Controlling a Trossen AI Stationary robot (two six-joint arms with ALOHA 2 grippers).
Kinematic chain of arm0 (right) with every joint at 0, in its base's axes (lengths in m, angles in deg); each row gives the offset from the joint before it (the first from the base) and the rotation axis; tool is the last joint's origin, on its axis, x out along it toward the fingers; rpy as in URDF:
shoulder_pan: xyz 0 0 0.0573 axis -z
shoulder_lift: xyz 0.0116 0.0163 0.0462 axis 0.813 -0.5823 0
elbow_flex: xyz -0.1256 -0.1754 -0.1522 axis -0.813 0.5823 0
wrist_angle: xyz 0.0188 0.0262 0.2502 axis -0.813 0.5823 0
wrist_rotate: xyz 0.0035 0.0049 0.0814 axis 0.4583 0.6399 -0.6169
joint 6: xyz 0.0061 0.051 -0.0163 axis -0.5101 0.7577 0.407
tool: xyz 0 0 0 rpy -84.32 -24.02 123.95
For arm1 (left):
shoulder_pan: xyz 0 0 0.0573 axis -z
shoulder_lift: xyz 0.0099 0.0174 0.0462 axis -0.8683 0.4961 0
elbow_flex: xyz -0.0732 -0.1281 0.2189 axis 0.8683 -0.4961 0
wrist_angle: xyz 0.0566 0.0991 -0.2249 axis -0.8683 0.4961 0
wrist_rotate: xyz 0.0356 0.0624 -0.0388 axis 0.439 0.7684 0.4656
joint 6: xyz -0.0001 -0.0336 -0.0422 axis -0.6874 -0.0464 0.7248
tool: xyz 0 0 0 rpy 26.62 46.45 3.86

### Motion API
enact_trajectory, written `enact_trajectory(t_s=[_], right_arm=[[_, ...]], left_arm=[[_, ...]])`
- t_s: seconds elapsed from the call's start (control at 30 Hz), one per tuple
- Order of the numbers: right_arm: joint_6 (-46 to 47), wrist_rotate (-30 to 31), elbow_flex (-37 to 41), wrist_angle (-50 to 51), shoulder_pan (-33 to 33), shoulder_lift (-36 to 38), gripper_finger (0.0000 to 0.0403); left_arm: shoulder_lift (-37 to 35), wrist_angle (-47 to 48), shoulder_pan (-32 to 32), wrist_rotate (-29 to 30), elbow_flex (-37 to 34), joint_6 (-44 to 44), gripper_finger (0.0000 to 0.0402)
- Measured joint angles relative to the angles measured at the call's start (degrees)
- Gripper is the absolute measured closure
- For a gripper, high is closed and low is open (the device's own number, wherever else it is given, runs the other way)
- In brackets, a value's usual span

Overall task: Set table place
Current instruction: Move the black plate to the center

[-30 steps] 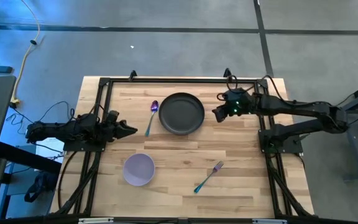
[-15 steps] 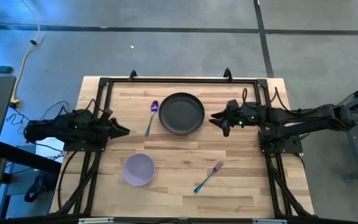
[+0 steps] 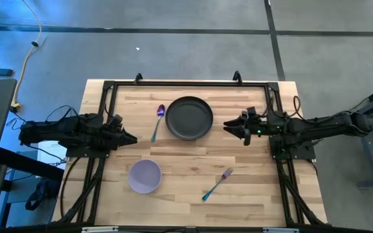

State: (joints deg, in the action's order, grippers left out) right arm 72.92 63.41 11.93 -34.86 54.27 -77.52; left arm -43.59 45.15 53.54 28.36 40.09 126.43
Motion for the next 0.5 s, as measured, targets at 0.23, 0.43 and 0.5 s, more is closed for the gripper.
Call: enact_trajectory(t_s=[0.23,0.43,0.5], right_arm=[[0.1,1.1,2.6,0.3,0.0,7.6,0.024],[0.0,0.8,5.9,-5.7,0.0,13.5,0.024],[-0.1,-0.3,6.9,-7.4,0.0,14.9,0.024]], left_arm=[[1.7,1.1,0.0,-3.5,0.0,1.7,0.0245],[4.2,1.2,0.0,-6.3,0.0,2.0,0.0245],[5.3,1.1,0.0,-7.3,0.0,2.0,0.0245]])
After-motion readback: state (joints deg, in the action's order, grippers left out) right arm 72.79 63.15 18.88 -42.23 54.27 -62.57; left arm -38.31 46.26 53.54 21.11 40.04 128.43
